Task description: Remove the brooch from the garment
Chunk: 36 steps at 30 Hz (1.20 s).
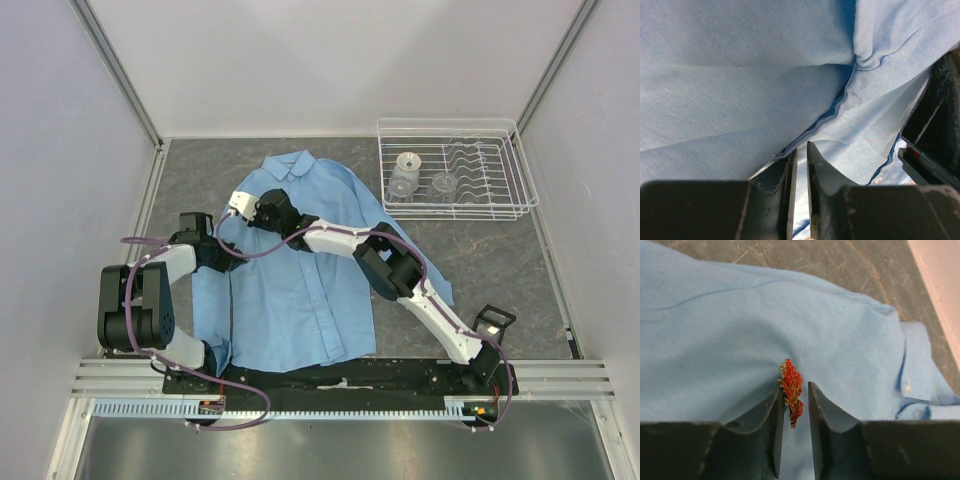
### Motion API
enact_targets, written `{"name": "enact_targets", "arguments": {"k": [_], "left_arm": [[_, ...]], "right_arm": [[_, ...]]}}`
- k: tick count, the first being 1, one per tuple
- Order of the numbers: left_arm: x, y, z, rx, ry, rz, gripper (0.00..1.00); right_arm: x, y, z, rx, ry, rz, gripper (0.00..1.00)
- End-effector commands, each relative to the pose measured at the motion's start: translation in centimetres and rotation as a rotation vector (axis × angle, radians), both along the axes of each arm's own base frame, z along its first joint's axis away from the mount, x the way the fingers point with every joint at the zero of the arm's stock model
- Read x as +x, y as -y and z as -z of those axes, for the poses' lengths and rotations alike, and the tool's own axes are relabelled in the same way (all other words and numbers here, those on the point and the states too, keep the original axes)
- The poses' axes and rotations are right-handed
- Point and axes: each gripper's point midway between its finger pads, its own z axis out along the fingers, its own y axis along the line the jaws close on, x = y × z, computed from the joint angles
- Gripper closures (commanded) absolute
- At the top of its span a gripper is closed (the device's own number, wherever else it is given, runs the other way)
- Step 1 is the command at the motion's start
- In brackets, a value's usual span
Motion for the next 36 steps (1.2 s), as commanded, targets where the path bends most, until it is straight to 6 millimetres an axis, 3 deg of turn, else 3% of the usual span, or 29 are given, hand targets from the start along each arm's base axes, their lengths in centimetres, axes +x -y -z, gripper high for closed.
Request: {"name": "enact_targets", "arguments": {"k": [1,7,12,18,23,27,36], "left_arm": [[-1.7,-0.4,0.8,0.045,-0.044,0.035,0.8],[-1.1,-1.0,-0.9,0.084,0.009,0.046,0.8],[0.0,-1.4,-2.4,0.13,0.067,0.087,0.8],[2.6,-0.7,-5.8,0.161,0.249,0.213,0.77],[4.5,0.9,-7.6,0.053,0.342,0.207,0.76],[6.8,1.9,-8.1,-0.063,0.358,0.152,0.77],[10.7,-0.5,-7.7,-0.108,0.346,-0.021,0.79]], "right_arm": [[0.0,-0.3,-2.8,0.069,0.016,-0.047,0.76],[-0.7,-0.6,-2.4,0.066,-0.008,-0.088,0.91],[-1.2,-0.6,-3.5,0.079,-0.011,-0.107,1.0],[-1.7,-0.1,-4.7,0.083,-0.033,-0.11,1.0],[-1.1,0.1,-4.9,0.178,-0.121,-0.073,1.0],[-1.0,0.0,-4.9,0.281,-0.2,-0.012,1.0],[-0.2,0.7,-4.9,0.405,-0.286,0.063,1.0]]}}
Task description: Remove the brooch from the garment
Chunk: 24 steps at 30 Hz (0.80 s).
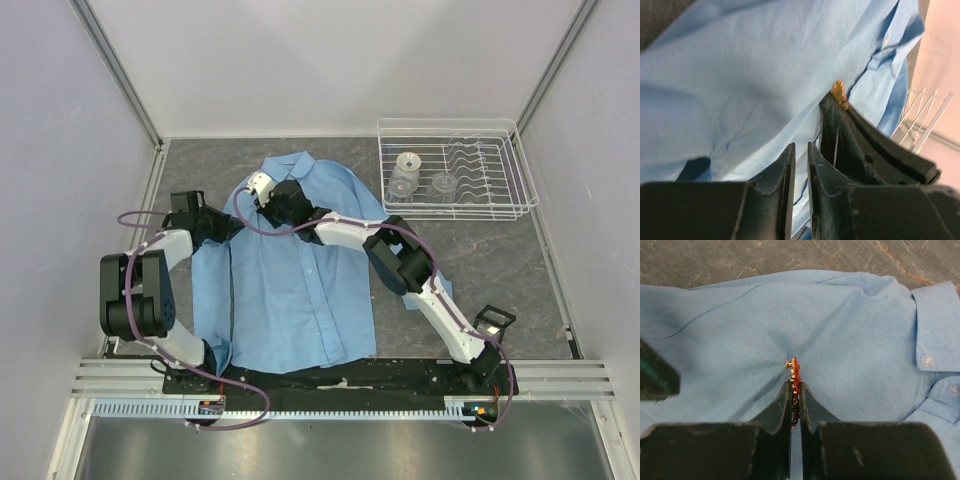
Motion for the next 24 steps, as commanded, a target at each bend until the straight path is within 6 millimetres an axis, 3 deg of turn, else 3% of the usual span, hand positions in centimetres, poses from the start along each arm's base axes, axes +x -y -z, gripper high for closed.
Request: {"name": "enact_targets", "arguments": {"k": [1,3,4,6,10,12,18,22,24], "left_arm": [[3.9,-1.0,-0.9,-0.086,0.035,-0.083,0.78],[5.0,-0.7,-1.2,-0.109,0.038,-0.066,0.79],[5.3,-0.6,0.0,-0.12,0.008,-0.06,0.79],[6.1,-0.5,0.2,-0.129,-0.001,-0.053,0.8],[6.7,-0.5,1.6,-0.133,-0.03,-0.046,0.79],[6.9,-0.4,2.0,-0.132,-0.036,-0.038,0.79],[6.5,-0.5,3.1,-0.127,-0.072,-0.044,0.79],[5.7,0.1,3.6,-0.135,-0.1,-0.029,0.79],[5.3,0.3,3.9,-0.137,-0.11,-0.026,0.79]], "right_arm": [[0.5,-0.4,-4.3,0.154,-0.015,0.036,1.0],[0.5,-0.3,-4.1,0.18,-0.051,0.043,0.98],[0.8,-0.1,-4.1,0.19,-0.065,0.045,0.96],[0.7,-0.1,-3.9,0.216,-0.102,0.044,0.89],[1.4,0.6,-3.9,0.248,-0.141,0.06,0.77],[1.4,0.6,-3.8,0.257,-0.153,0.048,0.76],[1.3,0.4,-3.9,0.281,-0.171,0.029,0.8],[1.2,0.0,-3.9,0.305,-0.189,0.018,1.0],[1.3,-0.1,-4.0,0.322,-0.193,0.019,1.0]]}}
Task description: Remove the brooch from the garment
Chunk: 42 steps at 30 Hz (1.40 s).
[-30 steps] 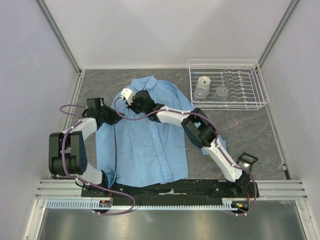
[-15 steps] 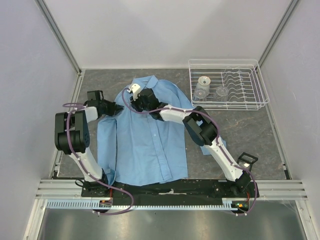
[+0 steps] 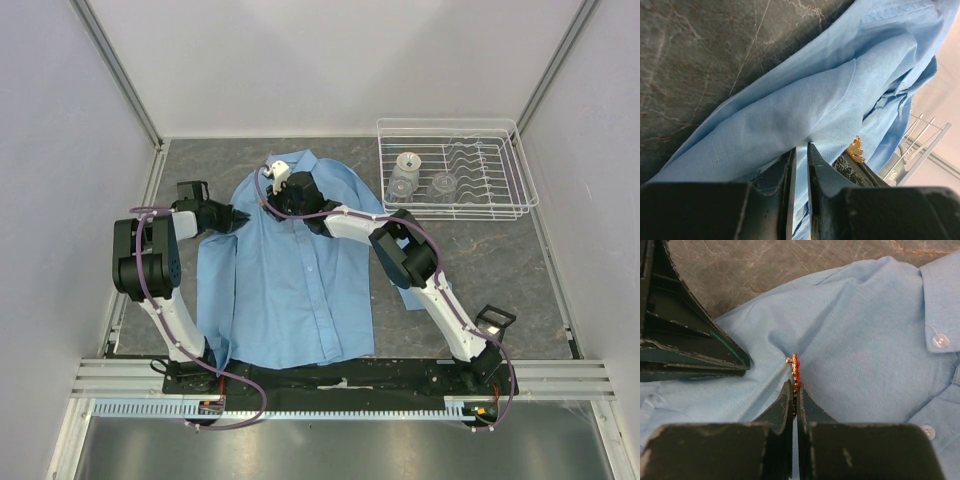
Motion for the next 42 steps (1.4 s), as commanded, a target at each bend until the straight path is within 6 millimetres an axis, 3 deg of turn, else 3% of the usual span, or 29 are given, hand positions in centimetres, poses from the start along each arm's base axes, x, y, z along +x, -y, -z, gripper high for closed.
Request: {"name": "enact_targets", "arguments": {"k": [1,7,13,19,35,42], "left_arm": [[-0.4,1.0,-0.1,-0.037,-0.019,0.015,0.79],[-1.6,2.3,0.5,-0.048,-0.069,0.036,0.8],[-3.8,2.3,1.6,-0.038,-0.121,0.015,0.79],[-4.6,2.3,1.4,-0.043,-0.125,0.014,0.79],[-2.4,2.1,-1.1,-0.017,-0.032,0.052,0.79],[-1.1,1.4,-2.2,-0.013,0.01,0.058,0.79]], "right_arm": [[0.1,-1.3,-3.9,0.119,0.034,-0.025,1.0],[0.2,-1.7,-4.4,0.17,0.038,-0.014,1.0],[0.5,-1.7,-4.6,0.198,0.051,0.0,1.0],[0.1,-1.7,-4.5,0.226,0.057,-0.01,1.0],[-0.1,-1.5,-4.5,0.24,0.031,-0.02,1.0],[0.2,-0.7,-4.1,0.132,0.068,-0.01,1.0]]}}
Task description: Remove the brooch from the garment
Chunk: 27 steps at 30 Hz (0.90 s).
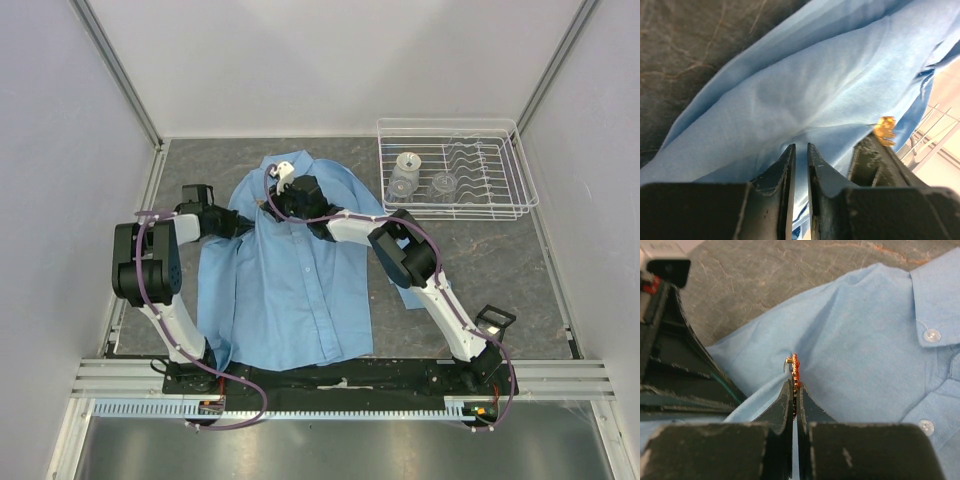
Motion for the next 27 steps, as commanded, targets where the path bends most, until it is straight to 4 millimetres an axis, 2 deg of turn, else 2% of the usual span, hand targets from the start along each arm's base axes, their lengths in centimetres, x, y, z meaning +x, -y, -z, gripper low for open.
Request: {"name": "enact_targets", "arguments": {"k": [1,6,10,15,23,27], "left_arm": [[1.9,-0.4,-3.0,0.013,0.104,0.042,0.78],[2.3,-0.8,-4.2,0.026,0.172,0.061,0.77],[2.8,-0.5,-6.2,0.015,0.296,0.089,0.71],[3.2,0.7,-6.8,-0.036,0.295,0.189,0.7],[2.2,0.3,-6.8,0.008,0.296,0.185,0.7],[2.6,0.2,-7.0,0.014,0.289,0.191,0.64]], "right_arm": [[0.4,0.4,-3.0,-0.065,0.107,-0.008,1.0],[0.0,0.8,-3.5,-0.22,0.229,-0.012,1.0],[-0.3,1.2,-4.1,-0.342,0.329,-0.004,1.0],[-1.2,0.5,-4.4,-0.44,0.446,-0.044,0.96],[-1.8,0.4,-4.4,-0.582,0.574,-0.001,0.97],[-2.1,0.3,-4.2,-0.576,0.579,-0.022,0.98]]}}
